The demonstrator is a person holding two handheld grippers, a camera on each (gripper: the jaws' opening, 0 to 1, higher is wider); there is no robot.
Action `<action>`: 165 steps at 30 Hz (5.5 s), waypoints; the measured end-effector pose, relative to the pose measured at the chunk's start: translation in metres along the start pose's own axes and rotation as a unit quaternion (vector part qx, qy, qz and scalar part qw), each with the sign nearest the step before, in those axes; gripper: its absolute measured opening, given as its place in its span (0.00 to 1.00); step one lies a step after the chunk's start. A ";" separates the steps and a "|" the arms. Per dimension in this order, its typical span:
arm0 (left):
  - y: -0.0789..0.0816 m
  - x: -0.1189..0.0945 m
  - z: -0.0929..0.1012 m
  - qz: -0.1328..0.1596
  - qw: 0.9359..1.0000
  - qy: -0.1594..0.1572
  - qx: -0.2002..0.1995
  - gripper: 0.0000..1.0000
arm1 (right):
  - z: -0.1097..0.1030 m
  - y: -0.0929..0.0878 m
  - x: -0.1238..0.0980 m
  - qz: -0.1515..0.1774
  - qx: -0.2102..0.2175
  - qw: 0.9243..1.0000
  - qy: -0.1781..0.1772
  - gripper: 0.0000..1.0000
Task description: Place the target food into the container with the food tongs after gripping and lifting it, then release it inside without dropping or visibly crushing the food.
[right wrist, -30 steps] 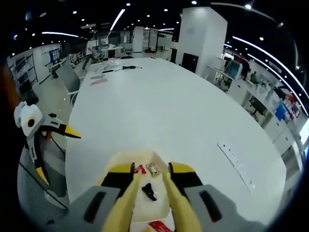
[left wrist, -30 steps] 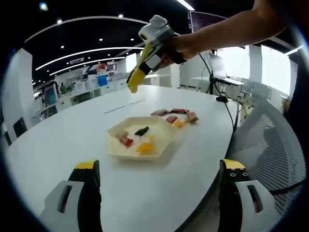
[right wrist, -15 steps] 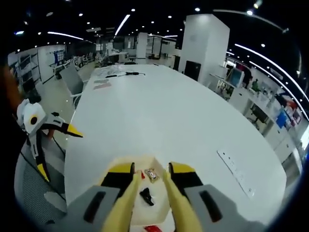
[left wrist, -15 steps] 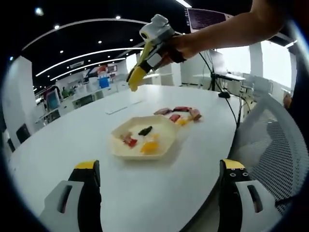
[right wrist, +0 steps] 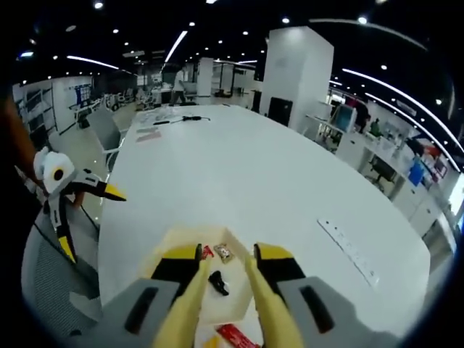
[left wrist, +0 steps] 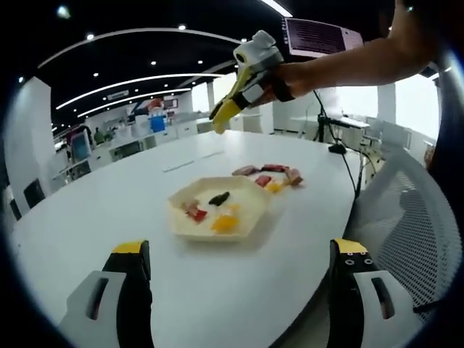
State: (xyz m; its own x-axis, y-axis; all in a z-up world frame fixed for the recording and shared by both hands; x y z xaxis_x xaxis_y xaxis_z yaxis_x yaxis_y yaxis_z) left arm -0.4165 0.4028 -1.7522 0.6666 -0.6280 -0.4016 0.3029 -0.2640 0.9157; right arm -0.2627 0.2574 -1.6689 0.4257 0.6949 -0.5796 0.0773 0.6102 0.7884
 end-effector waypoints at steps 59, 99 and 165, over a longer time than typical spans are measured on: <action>-0.003 -0.003 -0.014 -0.007 0.999 0.035 -0.013 1.00 | -0.013 -0.119 -0.074 -0.020 0.023 0.999 0.035 0.28; -0.012 -0.002 -0.016 -0.028 0.999 0.040 -0.007 0.99 | -0.031 -0.180 -0.020 -0.095 -0.069 0.984 0.136 0.29; 0.000 -0.006 -0.019 0.007 0.999 0.044 -0.026 1.00 | 0.001 -0.144 -0.036 -0.119 0.036 0.990 0.068 0.18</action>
State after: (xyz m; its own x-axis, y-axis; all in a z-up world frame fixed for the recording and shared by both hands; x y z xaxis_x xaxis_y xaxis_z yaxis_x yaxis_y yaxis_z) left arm -0.4075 0.4208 -1.7496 0.7278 -0.5637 -0.3907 0.3270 -0.2155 0.9201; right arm -0.2885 0.1443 -1.7618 0.2627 0.5822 -0.7694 0.2271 0.7377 0.6358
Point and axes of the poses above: the point that each gripper's makers call its tool centre point, and the gripper's own axes: x roughly forward along the fingers, z roughly to its right, y roughly out of its top, the point moved 1 cm from there along -x, roughly backward along the fingers, and after that the axes turned 5 degrees about -x, right-handed, at the moved point
